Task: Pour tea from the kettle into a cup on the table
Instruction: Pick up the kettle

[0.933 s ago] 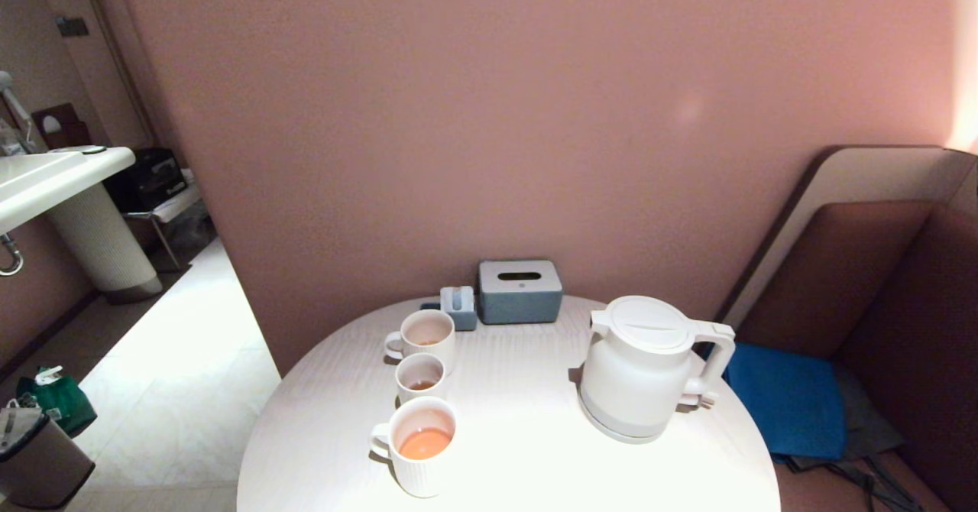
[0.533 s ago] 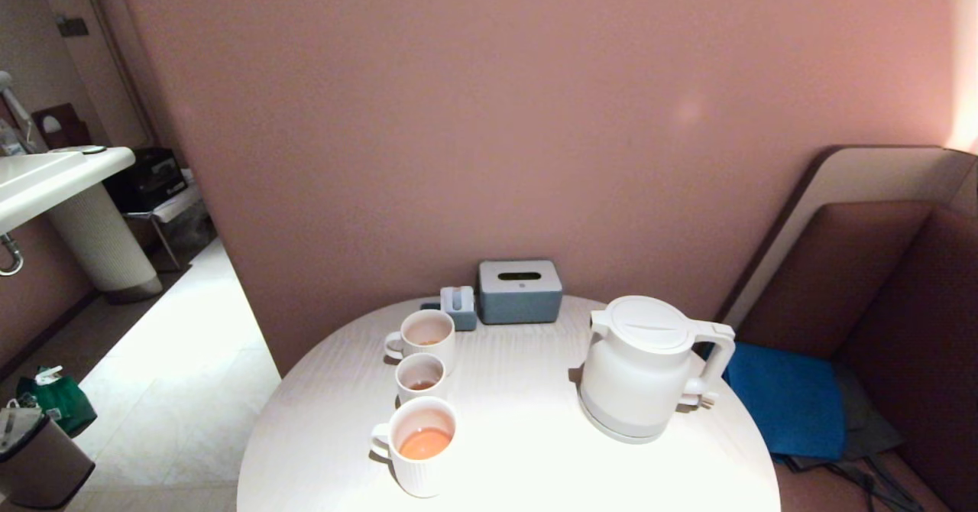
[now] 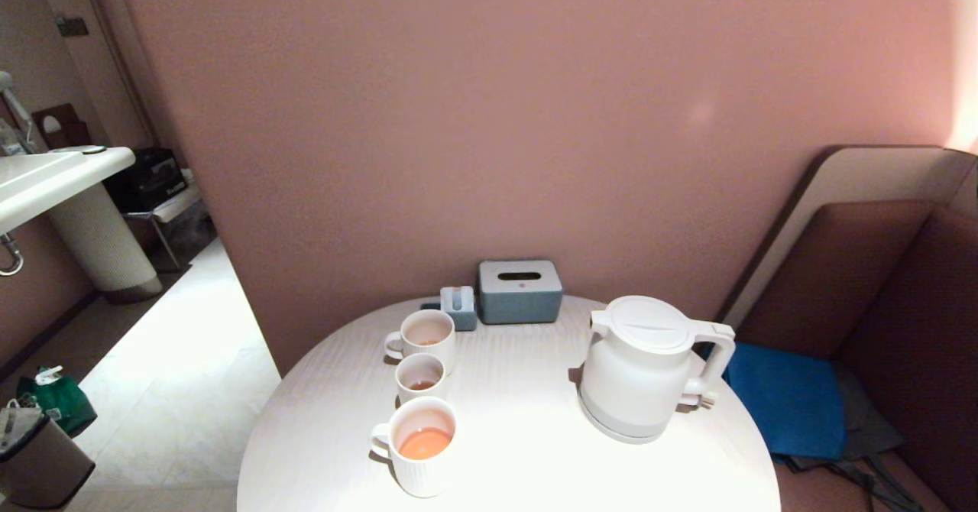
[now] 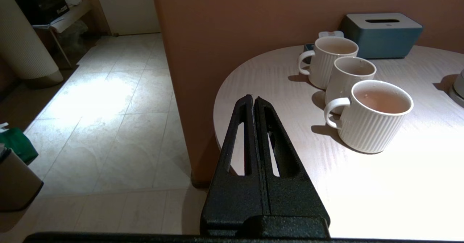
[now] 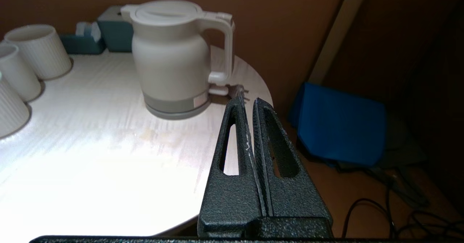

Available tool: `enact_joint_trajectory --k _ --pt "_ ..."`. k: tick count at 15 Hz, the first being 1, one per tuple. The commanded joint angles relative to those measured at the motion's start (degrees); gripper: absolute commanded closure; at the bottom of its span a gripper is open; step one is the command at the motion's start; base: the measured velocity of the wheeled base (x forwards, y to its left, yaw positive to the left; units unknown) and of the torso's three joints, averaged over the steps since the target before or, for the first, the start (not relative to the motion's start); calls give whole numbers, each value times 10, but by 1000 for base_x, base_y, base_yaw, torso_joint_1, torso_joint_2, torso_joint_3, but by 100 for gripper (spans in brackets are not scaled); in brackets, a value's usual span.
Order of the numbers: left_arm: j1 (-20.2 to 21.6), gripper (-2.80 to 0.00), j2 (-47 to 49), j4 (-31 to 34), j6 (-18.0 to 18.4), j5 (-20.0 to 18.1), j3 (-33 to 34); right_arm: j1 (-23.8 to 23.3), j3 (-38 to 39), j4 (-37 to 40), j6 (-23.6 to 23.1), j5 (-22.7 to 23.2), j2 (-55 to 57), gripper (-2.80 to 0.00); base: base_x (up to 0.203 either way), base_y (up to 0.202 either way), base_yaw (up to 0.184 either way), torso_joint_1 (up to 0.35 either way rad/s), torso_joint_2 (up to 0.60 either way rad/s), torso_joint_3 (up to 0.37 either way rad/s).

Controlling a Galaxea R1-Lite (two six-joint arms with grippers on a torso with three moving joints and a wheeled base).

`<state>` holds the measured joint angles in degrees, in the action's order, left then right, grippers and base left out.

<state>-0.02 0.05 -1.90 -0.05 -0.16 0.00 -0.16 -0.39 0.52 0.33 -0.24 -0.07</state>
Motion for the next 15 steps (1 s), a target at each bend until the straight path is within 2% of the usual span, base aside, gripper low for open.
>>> enact_joint_trajectory --k 1,4,7,11,15 --pt "0 0 0 0 0 0 0 0 -38 13 9 -2 4 0 0 0 0 0 0 0" --pt "0 0 0 0 0 0 0 0 -190 61 26 2 86 0 0 0 0 0 0 0" --pt "0 0 0 0 0 0 0 0 -287 60 32 5 235 0 0 0 0 0 0 0" --pt "0 0 0 0 0 0 0 0 -356 70 34 -14 459 0 0 0 0 0 0 0" --pt "0 0 0 0 0 0 0 1 -402 182 32 -37 627 0 0 0 0 0 0 0"
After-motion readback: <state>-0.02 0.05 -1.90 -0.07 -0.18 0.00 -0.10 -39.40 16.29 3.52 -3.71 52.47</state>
